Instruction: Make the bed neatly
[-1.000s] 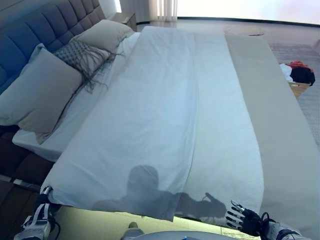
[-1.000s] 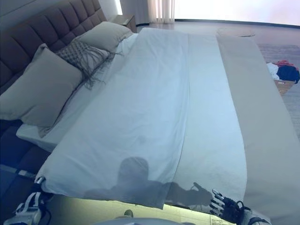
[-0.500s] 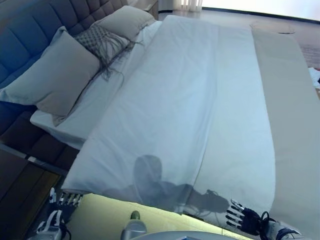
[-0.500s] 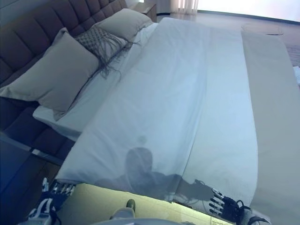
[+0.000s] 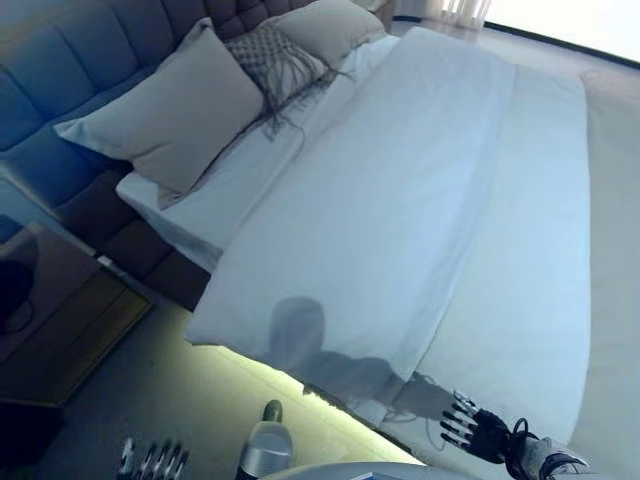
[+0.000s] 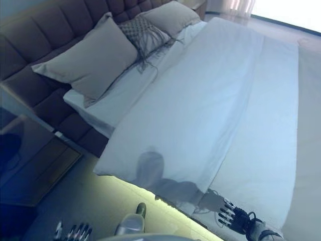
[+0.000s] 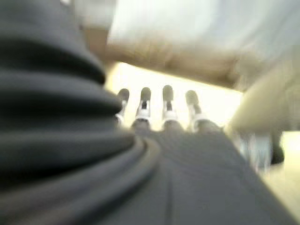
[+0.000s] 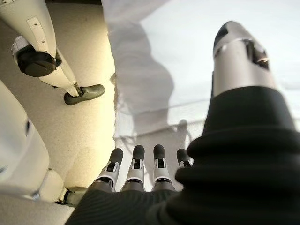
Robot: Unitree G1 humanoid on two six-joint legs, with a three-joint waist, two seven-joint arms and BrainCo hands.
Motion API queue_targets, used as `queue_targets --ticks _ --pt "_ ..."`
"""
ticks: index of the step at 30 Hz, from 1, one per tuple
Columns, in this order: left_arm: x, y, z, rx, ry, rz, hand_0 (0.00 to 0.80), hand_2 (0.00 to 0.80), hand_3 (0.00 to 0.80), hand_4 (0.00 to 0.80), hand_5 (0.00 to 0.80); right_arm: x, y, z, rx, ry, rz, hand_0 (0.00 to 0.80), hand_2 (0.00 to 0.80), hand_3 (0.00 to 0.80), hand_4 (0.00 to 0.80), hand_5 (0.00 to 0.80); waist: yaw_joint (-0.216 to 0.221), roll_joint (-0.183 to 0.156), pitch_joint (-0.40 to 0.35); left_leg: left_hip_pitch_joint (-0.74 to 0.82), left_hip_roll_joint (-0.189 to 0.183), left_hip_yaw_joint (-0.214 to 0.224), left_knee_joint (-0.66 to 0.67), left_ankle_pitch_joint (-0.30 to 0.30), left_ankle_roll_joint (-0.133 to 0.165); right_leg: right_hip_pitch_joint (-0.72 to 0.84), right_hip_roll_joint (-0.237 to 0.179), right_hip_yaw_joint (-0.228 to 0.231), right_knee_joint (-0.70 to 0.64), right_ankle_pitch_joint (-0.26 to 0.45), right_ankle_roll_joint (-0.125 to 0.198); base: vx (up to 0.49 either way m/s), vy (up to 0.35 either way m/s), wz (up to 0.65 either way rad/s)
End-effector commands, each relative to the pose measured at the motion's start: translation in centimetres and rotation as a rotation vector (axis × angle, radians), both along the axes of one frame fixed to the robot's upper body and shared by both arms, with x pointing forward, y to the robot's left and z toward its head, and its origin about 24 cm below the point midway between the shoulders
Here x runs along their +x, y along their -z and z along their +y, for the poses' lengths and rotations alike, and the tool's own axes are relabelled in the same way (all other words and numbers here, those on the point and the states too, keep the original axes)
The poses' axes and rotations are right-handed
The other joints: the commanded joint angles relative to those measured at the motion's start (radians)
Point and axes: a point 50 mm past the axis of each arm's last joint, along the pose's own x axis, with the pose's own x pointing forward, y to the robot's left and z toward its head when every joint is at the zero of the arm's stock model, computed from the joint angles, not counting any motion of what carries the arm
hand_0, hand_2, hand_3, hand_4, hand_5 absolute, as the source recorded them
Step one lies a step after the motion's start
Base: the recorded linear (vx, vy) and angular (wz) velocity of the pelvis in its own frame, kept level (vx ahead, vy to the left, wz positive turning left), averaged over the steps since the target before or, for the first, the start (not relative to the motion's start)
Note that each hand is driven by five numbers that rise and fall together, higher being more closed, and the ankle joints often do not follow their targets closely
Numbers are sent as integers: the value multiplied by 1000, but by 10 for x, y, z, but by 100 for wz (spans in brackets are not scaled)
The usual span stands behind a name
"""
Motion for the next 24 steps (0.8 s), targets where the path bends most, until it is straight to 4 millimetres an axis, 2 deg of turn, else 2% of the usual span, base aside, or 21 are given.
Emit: queue_targets --ticks 1,3,4,6,7,8,11,17,20,24 --pt "43 -17 -17 -54 84 -343 0 0 0 0 0 17 -6 -1 -14 -11 -56 0 0 0 0 0 20 41 0 57 16 14 74 -124 29 -106 -50 11 58 81 28 -3 7 -3" --pt "66 -34 -17 -22 175 -500 0 0 0 0 0 17 -6 -1 -16 -27 -54 0 0 0 0 0 9 44 3 68 23 23 76 -129 27 -106 -49 23 64 74 27 14 17 -10" --pt "67 -35 -17 -20 179 -508 0 0 0 0 0 17 -6 -1 -17 -27 -54 0 0 0 0 0 7 43 0 64 22 22 75 -127 27 -110 -50 22 63 77 27 28 22 -14" --pt "99 -58 -14 24 234 -652 0 0 0 0 0 13 -6 -4 -26 -41 -35 0 0 0 0 0 -11 46 0 74 30 35 78 -132 24 -114 -50 38 73 68 29 44 29 -12" --pt "112 -68 -14 31 242 -693 0 0 0 0 0 11 -5 -4 -27 -45 -27 0 0 0 0 0 -19 45 -1 78 33 39 78 -133 23 -115 -49 43 75 66 30 47 26 -9" --pt "114 -71 -14 35 250 -712 0 0 0 0 0 11 -5 -4 -28 -44 -25 0 0 0 0 0 -22 44 -4 75 32 40 77 -131 23 -119 -50 44 74 67 30 80 26 -11" --pt "150 -102 -15 74 297 -800 0 0 0 0 0 2 -4 -7 -32 -56 8 0 0 0 0 0 -55 39 -13 90 44 59 81 -137 17 -123 -49 66 83 58 36 95 25 -12" --pt "182 -127 -21 91 298 -866 0 0 0 0 0 -6 -1 -4 -36 -82 34 0 0 0 0 0 -102 36 -15 105 53 88 105 -153 14 -132 -46 101 104 42 45 112 41 -16" --pt "196 -137 -25 99 276 -895 0 0 0 0 0 -4 0 -2 -58 -96 27 0 0 0 0 0 -125 30 11 76 59 97 154 -167 13 -166 -47 129 133 36 47 29 34 -19" --pt "223 -167 -25 127 237 -990 0 0 0 0 0 21 -7 -2 -68 -88 -47 0 0 0 0 0 -148 4 102 -44 84 94 261 -183 12 -270 -51 167 185 49 48 -211 -9 -28"
